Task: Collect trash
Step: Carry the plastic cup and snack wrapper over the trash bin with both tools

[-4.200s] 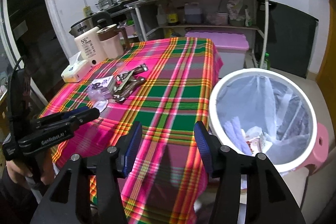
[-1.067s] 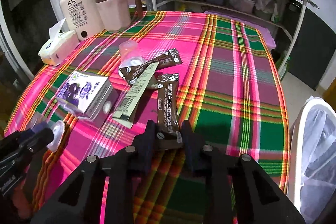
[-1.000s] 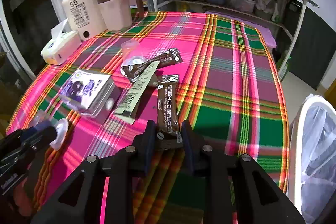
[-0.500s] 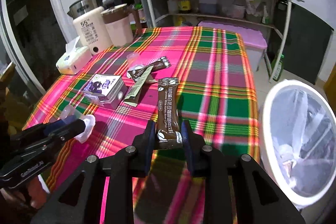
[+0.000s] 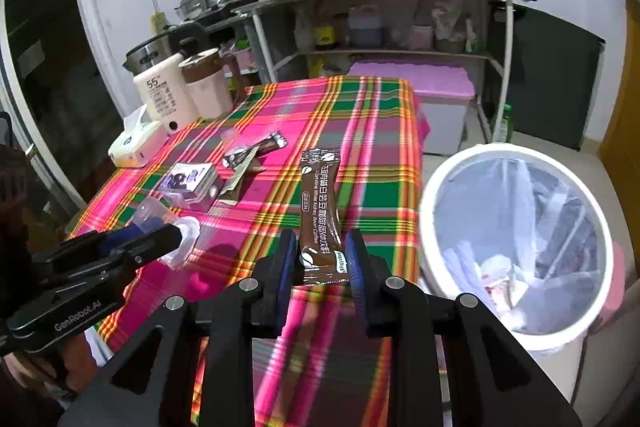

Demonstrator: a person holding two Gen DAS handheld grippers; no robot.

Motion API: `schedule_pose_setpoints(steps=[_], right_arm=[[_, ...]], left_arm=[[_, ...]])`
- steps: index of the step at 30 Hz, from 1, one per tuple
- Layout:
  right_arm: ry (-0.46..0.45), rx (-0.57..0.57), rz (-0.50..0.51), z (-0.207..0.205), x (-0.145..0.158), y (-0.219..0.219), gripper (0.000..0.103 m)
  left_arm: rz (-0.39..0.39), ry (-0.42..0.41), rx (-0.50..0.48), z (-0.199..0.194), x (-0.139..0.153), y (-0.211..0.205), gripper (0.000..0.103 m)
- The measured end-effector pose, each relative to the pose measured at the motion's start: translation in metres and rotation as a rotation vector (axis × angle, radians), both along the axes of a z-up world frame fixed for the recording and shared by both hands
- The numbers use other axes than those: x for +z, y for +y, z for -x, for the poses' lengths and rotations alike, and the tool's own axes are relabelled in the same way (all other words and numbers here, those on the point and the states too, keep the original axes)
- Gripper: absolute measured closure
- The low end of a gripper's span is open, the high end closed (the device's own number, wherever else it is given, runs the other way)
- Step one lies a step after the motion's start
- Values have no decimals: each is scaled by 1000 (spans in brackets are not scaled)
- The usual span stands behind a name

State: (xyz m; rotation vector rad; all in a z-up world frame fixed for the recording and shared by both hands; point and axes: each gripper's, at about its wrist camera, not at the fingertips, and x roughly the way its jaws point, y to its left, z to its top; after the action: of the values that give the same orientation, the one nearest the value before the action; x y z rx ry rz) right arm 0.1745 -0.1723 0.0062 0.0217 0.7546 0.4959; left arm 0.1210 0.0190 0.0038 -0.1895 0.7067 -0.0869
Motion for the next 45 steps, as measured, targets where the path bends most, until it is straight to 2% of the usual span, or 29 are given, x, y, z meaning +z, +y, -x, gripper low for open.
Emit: schedule_pose_setpoints(steps=[24,45], right_arm=[[-31,-170,-19,11,10,-89,76],[17,-284,-21,-10,-8,-142,76]], left_arm=[[-23,-33,-189,-27,21,-84,73],[-19,-7,-299,-69,14,-140,73]])
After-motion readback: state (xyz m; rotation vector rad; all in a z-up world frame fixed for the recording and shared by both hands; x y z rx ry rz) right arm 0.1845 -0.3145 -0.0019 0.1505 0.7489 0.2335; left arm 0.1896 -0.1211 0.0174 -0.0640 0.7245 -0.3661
